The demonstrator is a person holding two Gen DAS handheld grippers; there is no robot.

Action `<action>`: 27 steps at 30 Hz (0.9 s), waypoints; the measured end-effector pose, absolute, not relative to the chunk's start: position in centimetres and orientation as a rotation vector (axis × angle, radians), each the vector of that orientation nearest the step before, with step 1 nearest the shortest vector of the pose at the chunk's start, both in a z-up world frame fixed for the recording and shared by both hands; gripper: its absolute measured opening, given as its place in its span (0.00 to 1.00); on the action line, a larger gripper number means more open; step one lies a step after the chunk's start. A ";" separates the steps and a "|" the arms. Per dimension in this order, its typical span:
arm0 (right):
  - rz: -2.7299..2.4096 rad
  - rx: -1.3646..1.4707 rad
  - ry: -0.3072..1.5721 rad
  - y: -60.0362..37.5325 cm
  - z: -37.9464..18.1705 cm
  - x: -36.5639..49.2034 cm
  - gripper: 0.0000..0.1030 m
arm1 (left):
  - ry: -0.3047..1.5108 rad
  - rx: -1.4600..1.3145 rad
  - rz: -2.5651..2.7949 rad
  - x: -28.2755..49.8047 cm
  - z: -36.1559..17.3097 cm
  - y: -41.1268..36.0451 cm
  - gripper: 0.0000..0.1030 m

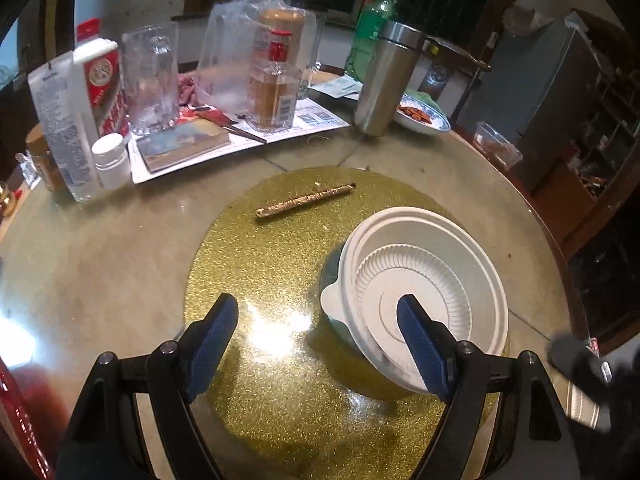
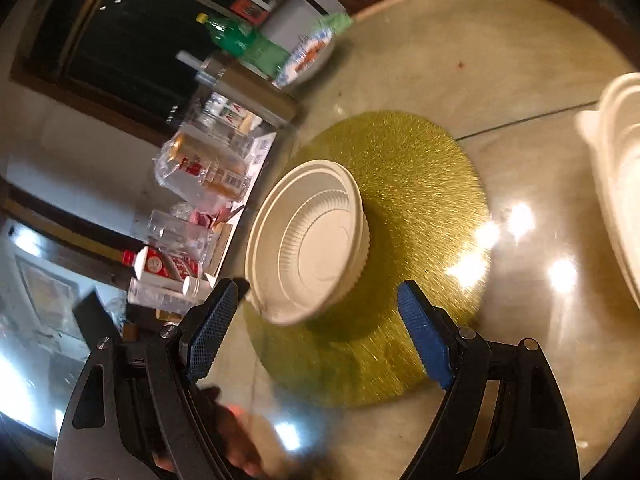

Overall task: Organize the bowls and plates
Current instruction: 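Move both tools to the beige ribbed bowl on the gold mat, then close both tools on the rim of the beige ribbed bowl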

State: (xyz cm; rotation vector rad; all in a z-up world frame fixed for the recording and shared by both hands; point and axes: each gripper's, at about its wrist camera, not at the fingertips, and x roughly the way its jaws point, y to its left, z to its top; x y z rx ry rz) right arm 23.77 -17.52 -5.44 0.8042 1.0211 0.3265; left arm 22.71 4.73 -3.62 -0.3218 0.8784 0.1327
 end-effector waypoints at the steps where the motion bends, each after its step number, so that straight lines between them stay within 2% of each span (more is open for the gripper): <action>1: 0.317 0.810 1.035 -17.4 -5.7 24.4 0.81 | 0.876 -0.322 0.127 22.8 -3.7 4.7 0.79; 8: 0.231 0.833 1.036 -17.7 -6.6 26.5 0.80 | 0.837 -0.341 0.084 22.8 -3.6 4.8 0.78; 10: 0.227 0.824 1.035 -17.6 -6.5 26.6 0.77 | 0.842 -0.341 0.070 23.0 -3.8 4.7 0.78; 13: 0.218 0.796 1.045 -17.2 -6.5 27.0 0.68 | 0.841 -0.322 0.056 23.1 -4.2 4.4 0.68; 15: 0.204 0.780 1.056 -16.9 -6.7 27.4 0.55 | 0.856 -0.315 0.044 23.3 -4.5 4.3 0.57; 19: 0.200 0.774 1.074 -16.7 -7.4 27.8 0.52 | 0.879 -0.316 0.036 23.6 -5.1 4.3 0.46; 20: 0.201 0.766 1.076 -16.6 -7.5 27.9 0.46 | 0.886 -0.315 0.035 23.7 -5.2 4.4 0.40; 22: 0.193 0.753 1.082 -16.4 -7.7 28.0 0.42 | 0.887 -0.317 0.030 23.7 -5.2 4.4 0.34; 23: 0.189 0.743 1.081 -16.3 -7.7 28.0 0.35 | 0.895 -0.314 0.030 23.7 -5.3 4.4 0.28; 24: 0.188 0.732 1.086 -16.2 -7.8 28.1 0.29 | 0.904 -0.314 0.026 23.8 -5.4 4.4 0.25; 26: 0.177 0.711 1.093 -16.0 -7.9 28.1 0.25 | 0.911 -0.317 0.018 23.8 -5.6 4.4 0.23; 27: 0.171 0.704 1.087 -16.0 -7.8 28.1 0.17 | 0.914 -0.319 0.017 23.8 -5.6 4.5 0.22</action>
